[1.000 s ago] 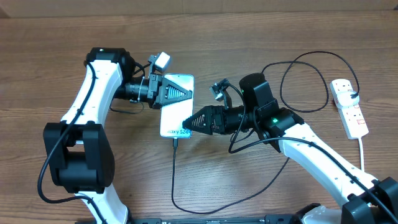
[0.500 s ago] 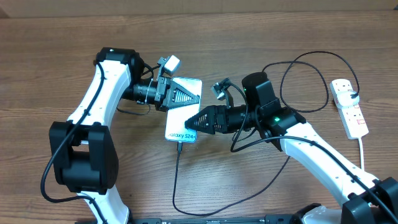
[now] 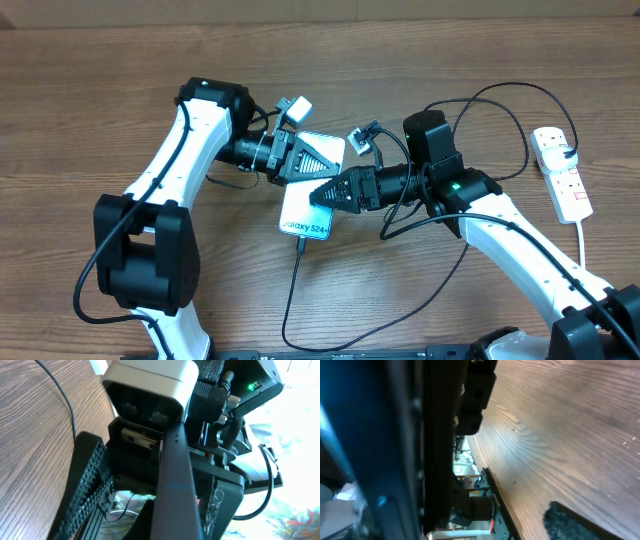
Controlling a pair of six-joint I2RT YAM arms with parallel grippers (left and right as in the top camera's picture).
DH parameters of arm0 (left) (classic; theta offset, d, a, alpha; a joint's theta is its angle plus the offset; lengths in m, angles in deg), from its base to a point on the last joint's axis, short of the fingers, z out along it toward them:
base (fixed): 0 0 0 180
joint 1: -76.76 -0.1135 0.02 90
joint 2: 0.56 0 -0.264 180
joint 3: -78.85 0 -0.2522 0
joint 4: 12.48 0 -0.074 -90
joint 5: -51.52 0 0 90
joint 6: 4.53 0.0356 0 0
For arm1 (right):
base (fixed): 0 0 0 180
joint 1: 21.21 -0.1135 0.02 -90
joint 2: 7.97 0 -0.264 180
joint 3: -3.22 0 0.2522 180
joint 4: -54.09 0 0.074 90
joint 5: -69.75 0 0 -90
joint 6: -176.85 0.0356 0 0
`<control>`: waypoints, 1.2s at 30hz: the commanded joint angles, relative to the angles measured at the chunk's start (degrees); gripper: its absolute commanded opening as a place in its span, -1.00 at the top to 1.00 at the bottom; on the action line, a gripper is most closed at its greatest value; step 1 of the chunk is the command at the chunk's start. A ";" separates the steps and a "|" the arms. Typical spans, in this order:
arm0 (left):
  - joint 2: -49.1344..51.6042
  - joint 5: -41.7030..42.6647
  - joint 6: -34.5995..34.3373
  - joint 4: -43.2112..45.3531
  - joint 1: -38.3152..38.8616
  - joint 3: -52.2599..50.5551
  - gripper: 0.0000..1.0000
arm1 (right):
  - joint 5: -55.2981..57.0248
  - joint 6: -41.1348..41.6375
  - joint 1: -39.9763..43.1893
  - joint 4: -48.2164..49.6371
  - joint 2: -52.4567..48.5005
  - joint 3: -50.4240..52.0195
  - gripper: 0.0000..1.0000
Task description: Plug charger to phone and switch on socket
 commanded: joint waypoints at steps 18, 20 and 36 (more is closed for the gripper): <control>-1.22 5.03 -6.38 6.34 1.16 0.44 0.92 | -3.30 1.16 0.17 6.95 -0.11 -0.50 0.06; -1.22 5.01 -6.36 6.36 1.16 0.44 0.91 | -3.32 1.16 0.17 7.48 -0.13 -0.50 0.28; -1.22 3.76 -6.38 7.98 1.16 0.46 0.68 | -3.30 1.14 0.17 7.41 -0.13 -0.50 0.93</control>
